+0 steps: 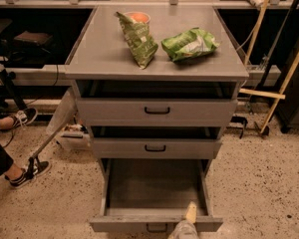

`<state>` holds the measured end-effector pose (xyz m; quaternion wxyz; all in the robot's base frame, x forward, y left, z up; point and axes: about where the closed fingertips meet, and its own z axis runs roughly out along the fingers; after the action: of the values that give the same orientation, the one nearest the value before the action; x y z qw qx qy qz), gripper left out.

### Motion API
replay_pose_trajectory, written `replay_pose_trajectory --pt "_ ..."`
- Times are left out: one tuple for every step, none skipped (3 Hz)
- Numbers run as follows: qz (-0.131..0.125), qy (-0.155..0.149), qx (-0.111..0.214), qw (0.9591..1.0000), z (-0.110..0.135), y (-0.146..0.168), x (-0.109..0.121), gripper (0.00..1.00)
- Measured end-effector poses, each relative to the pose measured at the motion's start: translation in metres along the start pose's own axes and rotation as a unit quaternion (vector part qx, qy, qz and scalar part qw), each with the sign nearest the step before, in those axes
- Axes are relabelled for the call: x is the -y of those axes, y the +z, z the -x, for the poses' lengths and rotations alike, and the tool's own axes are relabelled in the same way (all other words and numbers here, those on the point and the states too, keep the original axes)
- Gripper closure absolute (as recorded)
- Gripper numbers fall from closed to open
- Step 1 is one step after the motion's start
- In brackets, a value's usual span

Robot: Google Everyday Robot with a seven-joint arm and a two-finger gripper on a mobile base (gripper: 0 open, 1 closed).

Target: Open bottom drawer

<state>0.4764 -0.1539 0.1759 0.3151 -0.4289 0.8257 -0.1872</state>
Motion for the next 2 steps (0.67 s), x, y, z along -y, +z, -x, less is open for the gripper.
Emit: replay_pose_trajectory --pt "0.020 0.013 -0.004 0.9997 -0.030 -0.016 0.053 0.00" --pt "0.040 0.011 -0.025 0.9988 -0.082 -0.042 0.119 0.00"
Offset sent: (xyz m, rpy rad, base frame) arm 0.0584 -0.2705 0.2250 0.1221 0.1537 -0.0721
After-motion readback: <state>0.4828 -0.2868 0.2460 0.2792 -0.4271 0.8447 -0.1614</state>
